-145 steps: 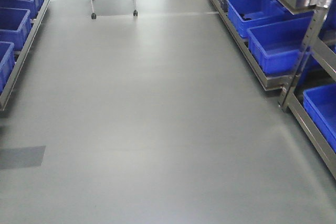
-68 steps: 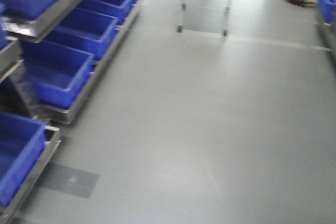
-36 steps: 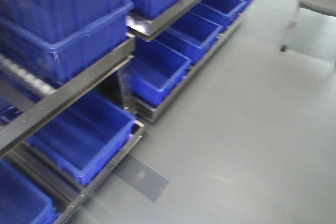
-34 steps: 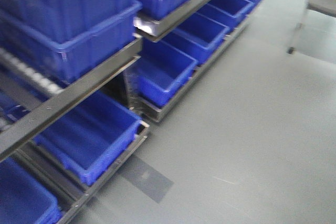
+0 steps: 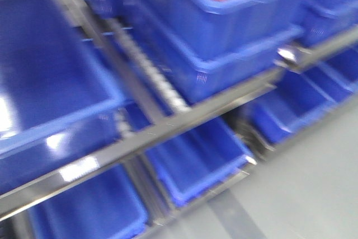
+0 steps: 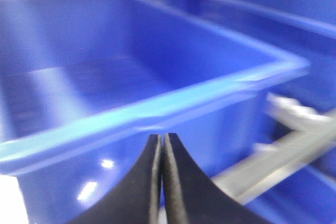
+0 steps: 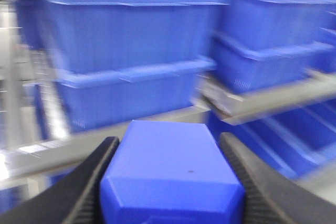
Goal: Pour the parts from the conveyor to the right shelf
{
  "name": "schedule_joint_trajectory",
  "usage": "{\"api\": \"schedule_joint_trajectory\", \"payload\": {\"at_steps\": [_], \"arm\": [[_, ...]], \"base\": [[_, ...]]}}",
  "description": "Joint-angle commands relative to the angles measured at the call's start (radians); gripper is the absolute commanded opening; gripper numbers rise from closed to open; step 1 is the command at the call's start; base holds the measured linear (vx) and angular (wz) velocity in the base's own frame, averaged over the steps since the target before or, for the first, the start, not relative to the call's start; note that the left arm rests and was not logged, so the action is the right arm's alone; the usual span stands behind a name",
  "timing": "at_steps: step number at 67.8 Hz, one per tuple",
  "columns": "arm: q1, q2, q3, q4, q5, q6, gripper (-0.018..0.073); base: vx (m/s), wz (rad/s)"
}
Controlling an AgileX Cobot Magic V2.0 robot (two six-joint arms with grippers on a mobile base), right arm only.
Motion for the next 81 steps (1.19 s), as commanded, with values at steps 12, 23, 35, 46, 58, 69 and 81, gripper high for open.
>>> {"api": "schedule_joint_trajectory", "payload": {"at_steps": [12,23,35,46,58,69,81], "arm": [[0.0,0.009,-0.028,0.003,-0.077,-0.001,-0.0006],[0.0,0.009,-0.028,0.003,-0.078,-0.001,-0.0006],[0.0,0.009,-0.028,0.003,-0.077,-0.001,-0.0006],[0.0,0.009,-0.028,0.003,-0.077,-0.001,-0.0006],[0.0,0.009,-0.028,0.003,-0.077,-0.001,-0.0006],[0.0,0.009,-0.028,0.003,-0.077,-0.001,-0.0006],[0.0,0.009,-0.028,0.003,-0.077,-0.001,-0.0006]], "base": [[0.19,0.74],[0.18,0.71],[0.18,0.59],[0.16,0.39],[0.12,0.22],[0.09,0.16],[0.06,0.13]]}}
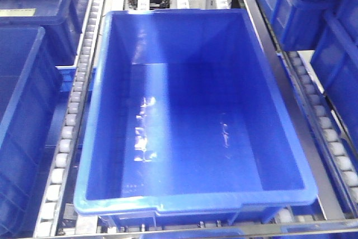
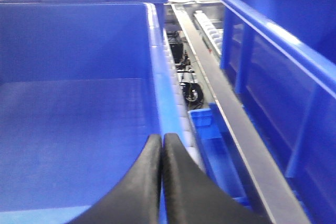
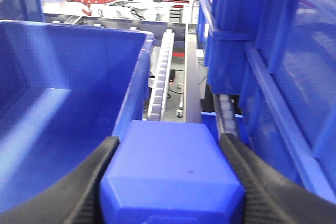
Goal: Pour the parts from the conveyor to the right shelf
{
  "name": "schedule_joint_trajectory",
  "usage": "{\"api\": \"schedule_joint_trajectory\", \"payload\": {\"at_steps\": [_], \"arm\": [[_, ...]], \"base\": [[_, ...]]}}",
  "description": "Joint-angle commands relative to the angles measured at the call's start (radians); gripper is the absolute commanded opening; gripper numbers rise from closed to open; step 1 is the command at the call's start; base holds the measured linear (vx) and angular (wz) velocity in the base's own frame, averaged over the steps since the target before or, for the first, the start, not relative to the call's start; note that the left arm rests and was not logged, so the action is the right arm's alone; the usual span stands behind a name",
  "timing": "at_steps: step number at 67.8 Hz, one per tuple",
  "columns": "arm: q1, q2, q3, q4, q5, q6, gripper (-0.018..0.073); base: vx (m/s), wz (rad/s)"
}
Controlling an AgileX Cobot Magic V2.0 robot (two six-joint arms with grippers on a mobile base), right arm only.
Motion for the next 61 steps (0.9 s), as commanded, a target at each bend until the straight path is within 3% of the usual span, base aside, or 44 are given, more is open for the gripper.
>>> {"api": "schedule_joint_trajectory", "payload": {"at_steps": [1,61], "arm": [[0.0,0.009,-0.028,0.003,-0.077,-0.001,-0.0006],[0.0,0.009,-0.028,0.003,-0.077,-0.001,-0.0006]], "base": [[0.05,0.11],[0.01,0.02]]}}
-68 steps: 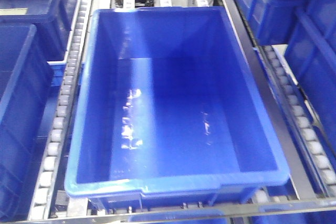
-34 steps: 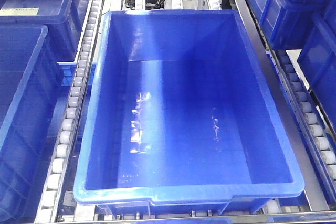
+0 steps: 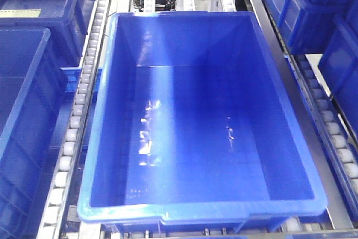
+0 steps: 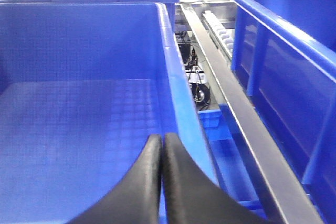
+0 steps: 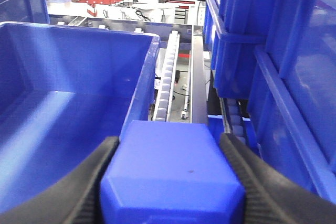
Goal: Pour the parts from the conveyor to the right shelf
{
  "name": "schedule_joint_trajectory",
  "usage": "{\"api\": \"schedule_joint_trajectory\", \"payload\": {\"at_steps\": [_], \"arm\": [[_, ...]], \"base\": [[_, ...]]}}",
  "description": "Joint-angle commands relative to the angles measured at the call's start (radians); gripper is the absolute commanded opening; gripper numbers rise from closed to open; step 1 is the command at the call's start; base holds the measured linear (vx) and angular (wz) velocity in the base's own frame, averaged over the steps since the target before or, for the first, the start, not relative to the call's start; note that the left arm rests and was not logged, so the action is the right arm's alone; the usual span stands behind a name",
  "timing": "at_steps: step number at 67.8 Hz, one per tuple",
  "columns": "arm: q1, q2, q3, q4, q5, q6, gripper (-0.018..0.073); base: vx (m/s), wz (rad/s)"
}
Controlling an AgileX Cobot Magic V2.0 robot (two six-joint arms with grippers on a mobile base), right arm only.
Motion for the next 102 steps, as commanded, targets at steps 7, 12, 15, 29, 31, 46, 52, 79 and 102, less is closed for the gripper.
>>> {"api": "schedule_joint_trajectory", "payload": {"at_steps": [7,12,15,29,31,46,52,79,102], "arm": [[0.0,0.009,-0.028,0.003,-0.077,-0.001,-0.0006],[0.0,0.009,-0.028,0.003,-0.077,-0.001,-0.0006],[0.0,0.009,-0.028,0.003,-0.077,-0.001,-0.0006],[0.0,0.009,-0.028,0.003,-0.077,-0.001,-0.0006],[0.0,0.009,-0.028,0.003,-0.077,-0.001,-0.0006],[0.0,0.009,-0.028,0.003,-0.076,-0.001,-0.0006],[0.0,0.009,-0.028,0.003,-0.076,-0.001,-0.0006],[0.0,0.009,-0.028,0.003,-0.076,-0.001,-0.0006],[0.0,0.009,-0.028,0.003,-0.077,-0.001,-0.0006]], "base": [[0.06,0.07],[0.08,0.08],[0.1,0.06],[0.1,0.03],[0.08,0.03],[0.04,0.04],[0.01,0.02],[0.0,0.0],[0.0,0.0]]}}
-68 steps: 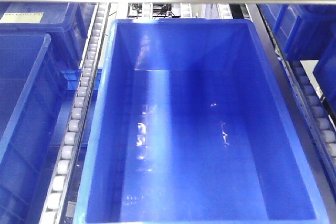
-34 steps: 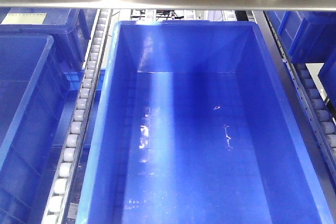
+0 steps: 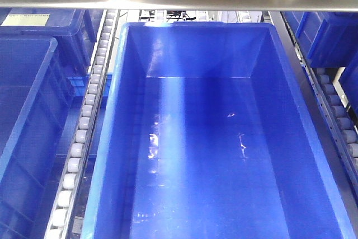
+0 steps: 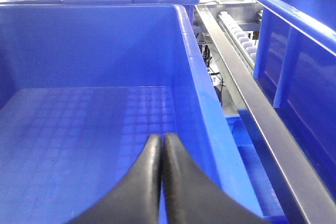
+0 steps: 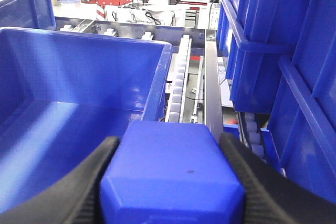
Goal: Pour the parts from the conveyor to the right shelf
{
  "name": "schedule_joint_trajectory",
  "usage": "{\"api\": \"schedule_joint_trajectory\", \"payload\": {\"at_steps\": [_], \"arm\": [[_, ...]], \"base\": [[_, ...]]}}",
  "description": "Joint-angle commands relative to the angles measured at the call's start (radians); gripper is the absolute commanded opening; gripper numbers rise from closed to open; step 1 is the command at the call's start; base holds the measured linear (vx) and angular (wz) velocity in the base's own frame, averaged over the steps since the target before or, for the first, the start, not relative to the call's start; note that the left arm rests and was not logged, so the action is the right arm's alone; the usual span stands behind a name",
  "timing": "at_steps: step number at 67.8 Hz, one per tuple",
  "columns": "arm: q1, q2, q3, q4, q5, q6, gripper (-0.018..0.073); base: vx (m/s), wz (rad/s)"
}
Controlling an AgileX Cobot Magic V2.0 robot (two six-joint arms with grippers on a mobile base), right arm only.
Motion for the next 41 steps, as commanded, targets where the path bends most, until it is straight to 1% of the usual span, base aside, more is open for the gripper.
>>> {"api": "schedule_joint_trajectory", "payload": {"at_steps": [1,12,18,22,27,33,37,41], "arm": [[0.0,0.009,-0.028,0.003,-0.077,-0.001,-0.0006],[0.0,0.009,-0.028,0.002,-0.08,-0.001,-0.0006],[0.001,0.018,-0.032,-0.03,-0.079,0.007,-0.0006],[0.001,0.033,-0.043,-0.076,-0.075,0.054,-0.0006],[0.001,0.079,-0.078,-0.181,-0.047,0.177,-0.0006],[0.002,0.151,-0.125,-0.307,-0.023,0.294,-0.0006],[0.01,0.2,-0.156,-0.352,-0.025,0.343,-0.0006],[0.041,0.251,-0.194,-0.384,-0.022,0.387,-0.0006]], "base": [[0.0,0.0],[0.0,0.0],[0.0,0.0],[0.0,0.0],[0.0,0.0],[0.0,0.0],[0.0,0.0],[0.0,0.0]]}}
